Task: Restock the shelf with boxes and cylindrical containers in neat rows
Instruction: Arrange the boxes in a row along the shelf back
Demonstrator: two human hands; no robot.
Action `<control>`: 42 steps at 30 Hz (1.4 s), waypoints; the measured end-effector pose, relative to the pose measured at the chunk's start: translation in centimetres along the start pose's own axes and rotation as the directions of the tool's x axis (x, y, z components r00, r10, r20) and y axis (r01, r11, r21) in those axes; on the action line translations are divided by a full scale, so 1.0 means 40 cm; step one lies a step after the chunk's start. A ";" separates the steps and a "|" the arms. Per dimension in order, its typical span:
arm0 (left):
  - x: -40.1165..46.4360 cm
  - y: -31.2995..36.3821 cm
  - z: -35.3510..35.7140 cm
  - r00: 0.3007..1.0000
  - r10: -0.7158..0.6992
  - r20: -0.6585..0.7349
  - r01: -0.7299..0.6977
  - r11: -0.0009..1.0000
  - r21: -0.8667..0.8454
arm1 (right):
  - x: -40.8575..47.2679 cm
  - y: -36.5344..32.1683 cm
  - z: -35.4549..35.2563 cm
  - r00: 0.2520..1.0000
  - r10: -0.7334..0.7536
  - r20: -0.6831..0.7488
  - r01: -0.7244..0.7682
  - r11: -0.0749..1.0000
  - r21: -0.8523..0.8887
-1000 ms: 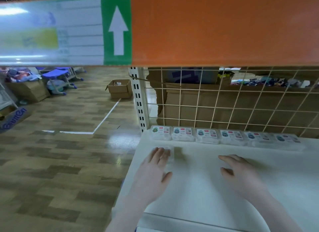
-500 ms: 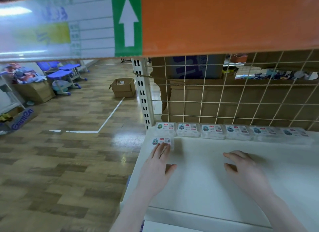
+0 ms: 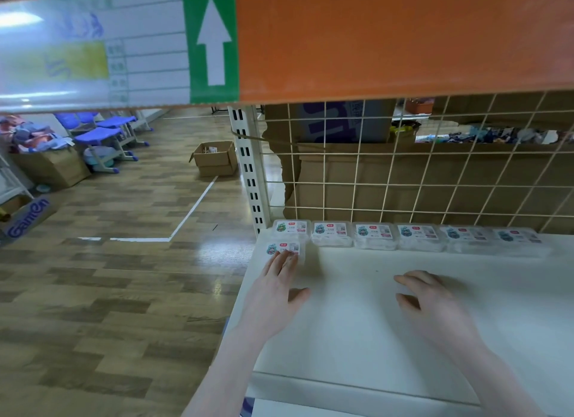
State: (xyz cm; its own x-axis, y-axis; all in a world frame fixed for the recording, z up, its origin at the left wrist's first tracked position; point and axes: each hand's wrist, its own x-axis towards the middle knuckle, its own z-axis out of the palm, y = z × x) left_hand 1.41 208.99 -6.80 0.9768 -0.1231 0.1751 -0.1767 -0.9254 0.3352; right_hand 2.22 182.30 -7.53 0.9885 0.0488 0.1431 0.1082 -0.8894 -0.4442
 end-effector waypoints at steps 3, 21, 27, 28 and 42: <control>0.001 0.004 0.002 1.000 -0.002 -0.015 0.001 1.000 -0.011 | 0.000 -0.001 -0.002 1.000 -0.002 0.007 0.002 1.000 -0.006; -0.003 0.011 0.007 0.998 0.036 -0.051 -0.035 0.999 0.016 | -0.005 -0.010 -0.011 1.000 -0.013 0.011 0.013 0.999 -0.037; -0.004 0.011 0.000 0.998 0.038 -0.048 -0.037 0.999 0.018 | -0.019 -0.010 -0.012 0.999 0.047 -0.019 -0.048 0.998 -0.039; -0.005 0.012 -0.003 0.998 0.039 -0.045 -0.039 0.999 0.015 | -0.022 -0.011 -0.014 0.998 0.063 -0.024 -0.064 0.997 -0.035; -0.035 0.125 0.039 0.988 0.057 -0.142 -0.041 0.993 0.110 | -0.131 0.071 -0.086 0.937 0.235 -0.260 -0.267 0.959 -0.093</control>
State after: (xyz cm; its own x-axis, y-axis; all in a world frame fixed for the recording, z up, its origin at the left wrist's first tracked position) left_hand -0.63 203.98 -6.82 0.9381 -0.1233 0.3236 -0.2024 -0.9534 0.2236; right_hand -2.99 177.96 -6.51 0.9237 -0.2815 0.2598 -0.1694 -0.9085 -0.3821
